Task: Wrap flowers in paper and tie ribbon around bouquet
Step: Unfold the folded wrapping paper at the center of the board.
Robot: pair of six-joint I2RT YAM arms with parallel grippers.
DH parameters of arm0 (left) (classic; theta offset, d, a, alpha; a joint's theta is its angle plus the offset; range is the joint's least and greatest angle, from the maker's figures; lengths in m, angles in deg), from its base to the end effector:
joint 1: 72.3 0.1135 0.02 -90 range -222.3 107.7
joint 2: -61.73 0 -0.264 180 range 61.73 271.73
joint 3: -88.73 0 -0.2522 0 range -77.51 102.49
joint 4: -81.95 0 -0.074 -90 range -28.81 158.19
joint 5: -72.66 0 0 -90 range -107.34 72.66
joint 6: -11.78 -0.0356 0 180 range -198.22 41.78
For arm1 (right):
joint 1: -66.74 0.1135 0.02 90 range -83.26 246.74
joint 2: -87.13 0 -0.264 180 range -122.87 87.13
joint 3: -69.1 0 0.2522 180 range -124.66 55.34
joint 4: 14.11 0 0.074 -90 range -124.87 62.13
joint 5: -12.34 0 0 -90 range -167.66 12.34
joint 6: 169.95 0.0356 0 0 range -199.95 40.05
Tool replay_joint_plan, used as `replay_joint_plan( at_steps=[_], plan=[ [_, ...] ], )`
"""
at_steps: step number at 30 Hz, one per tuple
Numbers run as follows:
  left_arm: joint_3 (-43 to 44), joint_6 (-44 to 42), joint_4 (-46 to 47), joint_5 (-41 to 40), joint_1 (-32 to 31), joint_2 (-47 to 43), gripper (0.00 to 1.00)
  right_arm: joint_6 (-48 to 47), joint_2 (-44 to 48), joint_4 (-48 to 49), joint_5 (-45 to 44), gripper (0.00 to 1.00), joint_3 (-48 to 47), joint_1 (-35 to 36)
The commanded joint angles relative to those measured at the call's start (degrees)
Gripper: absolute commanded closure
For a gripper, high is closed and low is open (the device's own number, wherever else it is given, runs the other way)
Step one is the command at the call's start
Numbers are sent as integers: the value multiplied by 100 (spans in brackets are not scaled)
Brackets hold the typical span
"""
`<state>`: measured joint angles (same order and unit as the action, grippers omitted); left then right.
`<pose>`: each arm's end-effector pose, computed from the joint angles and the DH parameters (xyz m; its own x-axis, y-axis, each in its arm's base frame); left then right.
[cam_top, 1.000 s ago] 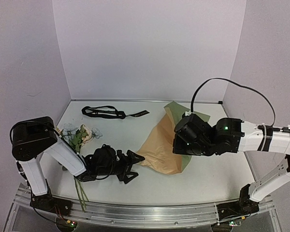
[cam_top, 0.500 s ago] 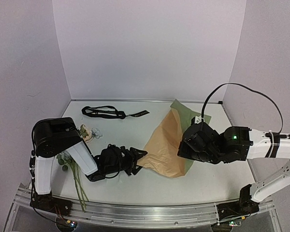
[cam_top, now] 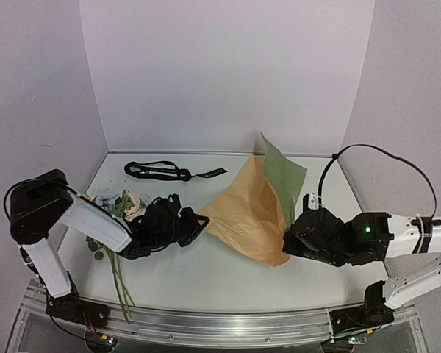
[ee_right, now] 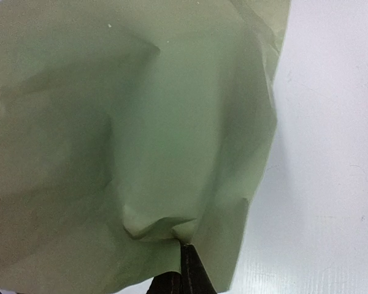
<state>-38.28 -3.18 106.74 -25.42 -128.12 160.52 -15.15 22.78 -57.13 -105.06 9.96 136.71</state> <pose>0.1941 -0.2769 0.1544 -0.7721 -0.5657 -0.2897 -0.0022 0.4582 -0.8889 0.0932 0.2079 0.2498 -0.7685 0.2374 -0.5942 -0.0793 0.8861 0.4566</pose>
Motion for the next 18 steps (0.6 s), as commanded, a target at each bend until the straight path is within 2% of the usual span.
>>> replay_joint_plan(
  at_steps=[1,6,11,14,18],
  plan=[
    [408,-2068,-1508,-1123,-176,-1114,100,74,291,260,-458,100,390,205],
    [668,-3077,-2223,-1565,-461,-1638,100,231,436,343,-772,100,820,395],
    [576,-3301,-2764,-1766,-581,-2020,100,456,238,490,-929,99,1038,625],
    [398,-3262,-3097,-1916,-597,-2324,100,478,209,512,-1060,85,1168,735],
    [126,-3227,-3415,-1948,-593,-2728,100,286,396,29,-1217,52,1193,803]
  ],
)
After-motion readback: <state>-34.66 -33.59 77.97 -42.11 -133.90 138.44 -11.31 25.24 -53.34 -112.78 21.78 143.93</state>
